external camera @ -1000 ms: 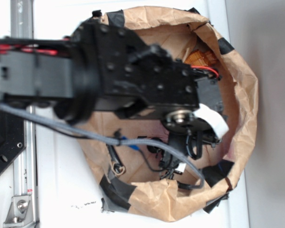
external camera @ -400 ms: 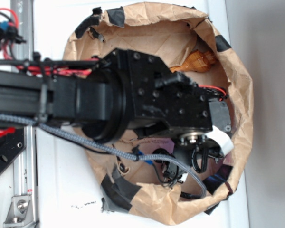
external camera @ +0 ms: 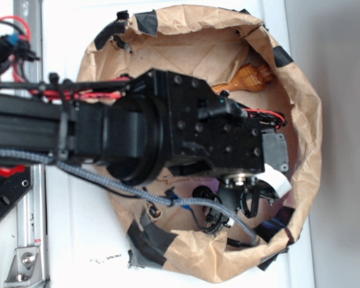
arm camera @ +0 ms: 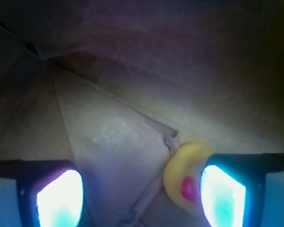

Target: Grab the yellow duck.

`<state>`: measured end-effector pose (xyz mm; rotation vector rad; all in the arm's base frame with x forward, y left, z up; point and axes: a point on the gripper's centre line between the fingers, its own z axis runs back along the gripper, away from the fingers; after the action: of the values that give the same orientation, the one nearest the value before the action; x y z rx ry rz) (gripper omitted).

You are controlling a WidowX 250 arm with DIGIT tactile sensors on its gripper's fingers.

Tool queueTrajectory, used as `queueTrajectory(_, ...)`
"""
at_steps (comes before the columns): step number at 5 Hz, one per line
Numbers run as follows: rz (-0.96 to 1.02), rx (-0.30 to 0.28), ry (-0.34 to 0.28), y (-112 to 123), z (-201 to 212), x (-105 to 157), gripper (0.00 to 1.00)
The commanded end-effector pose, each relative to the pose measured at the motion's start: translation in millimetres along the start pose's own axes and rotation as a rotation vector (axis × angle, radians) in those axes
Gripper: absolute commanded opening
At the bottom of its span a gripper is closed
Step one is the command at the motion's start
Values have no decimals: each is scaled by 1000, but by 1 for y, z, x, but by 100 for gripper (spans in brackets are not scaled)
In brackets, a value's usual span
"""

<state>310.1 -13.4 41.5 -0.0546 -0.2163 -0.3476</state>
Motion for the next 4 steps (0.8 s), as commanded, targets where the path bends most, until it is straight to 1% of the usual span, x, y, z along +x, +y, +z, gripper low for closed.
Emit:
queueTrajectory(1,37,2,40,4,-9,-12,100)
queueTrajectory(2,76,33,64,17,-21,-13,100)
queueTrajectory(3,132,51,74,38,-21,-15,100)
queueTrajectory(4,187,82,77,54,-13,-21,100)
